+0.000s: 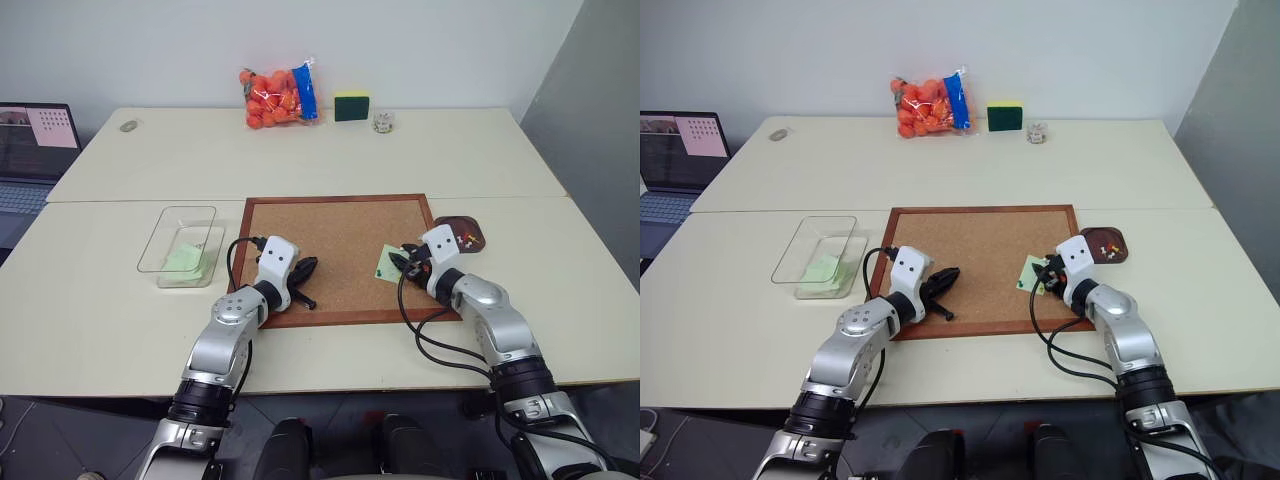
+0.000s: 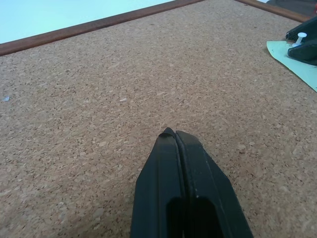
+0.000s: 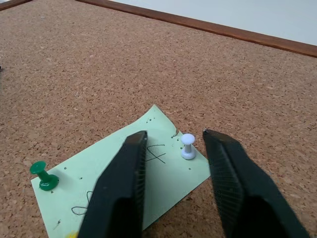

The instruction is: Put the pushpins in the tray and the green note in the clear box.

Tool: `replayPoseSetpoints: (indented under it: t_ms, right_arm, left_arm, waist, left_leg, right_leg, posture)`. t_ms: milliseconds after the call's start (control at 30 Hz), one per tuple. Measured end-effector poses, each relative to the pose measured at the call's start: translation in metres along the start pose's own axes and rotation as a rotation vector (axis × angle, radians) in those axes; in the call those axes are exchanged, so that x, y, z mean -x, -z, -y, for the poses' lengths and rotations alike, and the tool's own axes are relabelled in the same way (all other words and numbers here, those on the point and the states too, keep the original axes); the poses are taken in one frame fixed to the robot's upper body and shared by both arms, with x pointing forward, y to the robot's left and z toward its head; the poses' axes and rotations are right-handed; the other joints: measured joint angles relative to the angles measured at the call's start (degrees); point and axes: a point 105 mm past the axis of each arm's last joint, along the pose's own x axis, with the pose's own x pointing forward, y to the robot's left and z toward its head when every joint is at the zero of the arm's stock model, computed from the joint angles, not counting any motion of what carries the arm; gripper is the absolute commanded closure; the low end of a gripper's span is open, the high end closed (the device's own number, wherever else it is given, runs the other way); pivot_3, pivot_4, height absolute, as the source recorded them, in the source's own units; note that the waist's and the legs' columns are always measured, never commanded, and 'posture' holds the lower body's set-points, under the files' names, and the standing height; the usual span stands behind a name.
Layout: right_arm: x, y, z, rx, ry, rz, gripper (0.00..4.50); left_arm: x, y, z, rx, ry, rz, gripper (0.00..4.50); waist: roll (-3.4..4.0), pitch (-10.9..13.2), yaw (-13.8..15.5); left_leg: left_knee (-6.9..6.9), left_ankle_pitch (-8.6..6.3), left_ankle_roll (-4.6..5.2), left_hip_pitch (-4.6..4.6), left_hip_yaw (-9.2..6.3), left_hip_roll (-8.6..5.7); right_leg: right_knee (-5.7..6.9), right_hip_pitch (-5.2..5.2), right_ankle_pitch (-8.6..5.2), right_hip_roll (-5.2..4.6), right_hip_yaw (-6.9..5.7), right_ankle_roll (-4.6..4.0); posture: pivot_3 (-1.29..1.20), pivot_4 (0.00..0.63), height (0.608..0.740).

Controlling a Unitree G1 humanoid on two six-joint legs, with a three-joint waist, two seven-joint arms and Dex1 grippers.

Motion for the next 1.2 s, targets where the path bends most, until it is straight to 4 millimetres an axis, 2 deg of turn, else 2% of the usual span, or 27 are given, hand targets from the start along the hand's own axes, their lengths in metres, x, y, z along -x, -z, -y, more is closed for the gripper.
replayPoseSetpoints:
  t_ms: [167,200,633,833,1200]
  right_arm:
    - [0.0,0.0,0.003,-0.014,0.017,0.006,4.44]
    - [0.0,0.0,0.004,-0.013,0.018,0.009,4.48]
    - [0.005,-0.002,0.002,-0.039,0.024,0.056,4.48]
    - [0.01,-0.025,-0.006,0.007,-0.011,0.162,4.48]
    - [0.01,-0.025,-0.006,0.016,-0.014,0.163,4.48]
  left_arm:
    - [0.0,0.0,0.0,-0.001,-0.001,-0.001,4.5]
    - [0.0,0.0,0.0,-0.001,-0.001,-0.001,4.5]
    - [0.001,-0.001,-0.001,-0.009,0.002,0.0,4.5]
    - [0.002,-0.001,-0.001,-0.01,0.004,-0.003,4.5]
    - [0.002,-0.001,0.0,-0.01,0.005,-0.003,4.5]
  waist:
    - [0.0,0.0,0.0]
    - [0.0,0.0,-0.02]
    - [0.01,0.01,-0.08]
    - [0.01,0.02,-0.24]
    - [0.01,0.02,-0.27]
  left_leg:
    - [0.0,0.0,0.0,0.0,0.01,0.01]
    - [0.0,0.0,0.0,0.0,0.0,0.01]
    - [-0.07,0.0,0.0,-0.1,0.0,0.02]
    - [-0.16,0.0,0.0,-0.09,0.02,0.04]
    - [-0.16,0.0,0.0,-0.09,0.03,0.04]
  right_leg:
    - [-0.01,0.0,0.0,0.0,0.0,0.0]
    - [-0.01,0.0,0.0,0.0,0.0,0.0]
    - [-0.06,-0.1,-0.02,0.01,0.0,-0.02]
    - [-0.06,-0.15,-0.02,0.02,0.0,-0.02]
    - [-0.08,-0.15,-0.03,0.02,0.02,-0.02]
  posture:
    - [0.0,0.15,0.74]
    - [0.0,0.15,0.74]
    - [0.0,0.15,0.74]
    - [0.0,0.15,0.74]
    - [0.0,0.15,0.74]
